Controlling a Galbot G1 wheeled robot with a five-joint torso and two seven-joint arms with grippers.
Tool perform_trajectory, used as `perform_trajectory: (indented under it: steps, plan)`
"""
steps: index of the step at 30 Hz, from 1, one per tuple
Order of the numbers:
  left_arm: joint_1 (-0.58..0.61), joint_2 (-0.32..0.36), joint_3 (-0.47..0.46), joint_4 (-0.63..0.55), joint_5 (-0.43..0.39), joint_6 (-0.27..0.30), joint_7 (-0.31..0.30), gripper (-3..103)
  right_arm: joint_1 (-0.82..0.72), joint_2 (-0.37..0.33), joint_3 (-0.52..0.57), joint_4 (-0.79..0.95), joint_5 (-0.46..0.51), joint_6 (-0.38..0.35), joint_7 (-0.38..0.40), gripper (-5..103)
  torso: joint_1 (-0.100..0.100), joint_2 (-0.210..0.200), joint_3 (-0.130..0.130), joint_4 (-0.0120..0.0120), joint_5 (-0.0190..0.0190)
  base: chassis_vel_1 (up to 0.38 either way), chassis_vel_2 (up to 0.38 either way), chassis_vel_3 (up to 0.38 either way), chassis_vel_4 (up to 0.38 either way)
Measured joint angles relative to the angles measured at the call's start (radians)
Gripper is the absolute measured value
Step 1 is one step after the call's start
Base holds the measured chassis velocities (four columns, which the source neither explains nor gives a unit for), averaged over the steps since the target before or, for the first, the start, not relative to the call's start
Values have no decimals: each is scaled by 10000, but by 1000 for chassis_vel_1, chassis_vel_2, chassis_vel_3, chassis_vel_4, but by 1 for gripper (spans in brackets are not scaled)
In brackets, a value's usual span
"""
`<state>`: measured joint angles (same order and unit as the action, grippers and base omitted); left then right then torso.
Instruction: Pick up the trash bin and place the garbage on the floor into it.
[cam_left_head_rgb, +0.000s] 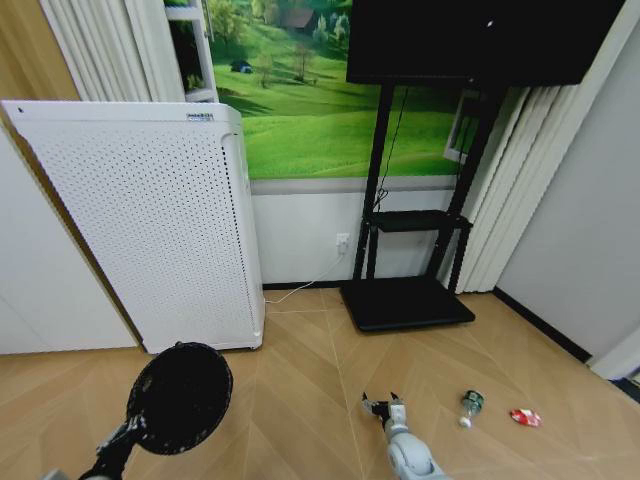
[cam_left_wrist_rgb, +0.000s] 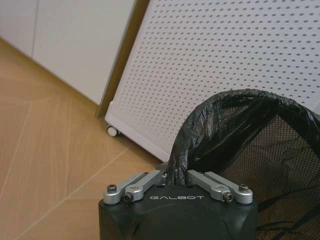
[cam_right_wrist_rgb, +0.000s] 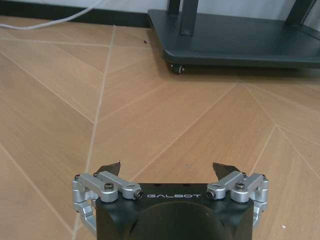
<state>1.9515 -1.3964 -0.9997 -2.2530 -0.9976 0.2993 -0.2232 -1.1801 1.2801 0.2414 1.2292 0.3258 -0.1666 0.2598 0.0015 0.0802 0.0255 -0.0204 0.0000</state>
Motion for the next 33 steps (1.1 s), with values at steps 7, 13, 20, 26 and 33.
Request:
perform_trajectory:
  steps: [7, 13, 20, 26, 33]
  plan:
    - [-63, 190, -90, -70, -571, 435, -737, 3, 322, 0, 274, -755, -145, -3, 10, 100, 0, 0, 0, -4, -2, 0, 0, 0, 0]
    - [-165, 318, 25, -42, -484, 436, -827, 3, 187, 15, 380, -1197, -209, -26, -73, 100, 0, 0, -1, -5, 0, 0, 0, 0, 0]
    - [-144, 386, 19, -41, -439, 410, -833, 3, 135, 128, 454, -1545, -317, 4, -96, 100, -1, 0, 0, -3, -1, 0, 0, 0, 0]
    - [-133, 408, -20, -52, -432, 394, -825, 3, 143, 165, 472, -1646, -341, 51, -90, 90, 0, 0, -1, -2, 0, 0, 0, 0, 0]
    - [-179, 378, -34, 21, -358, 372, -798, 3, 5, 111, 580, -1552, -297, 74, -106, 57, -1, 0, 0, -3, 0, 0, 0, 0, 0]
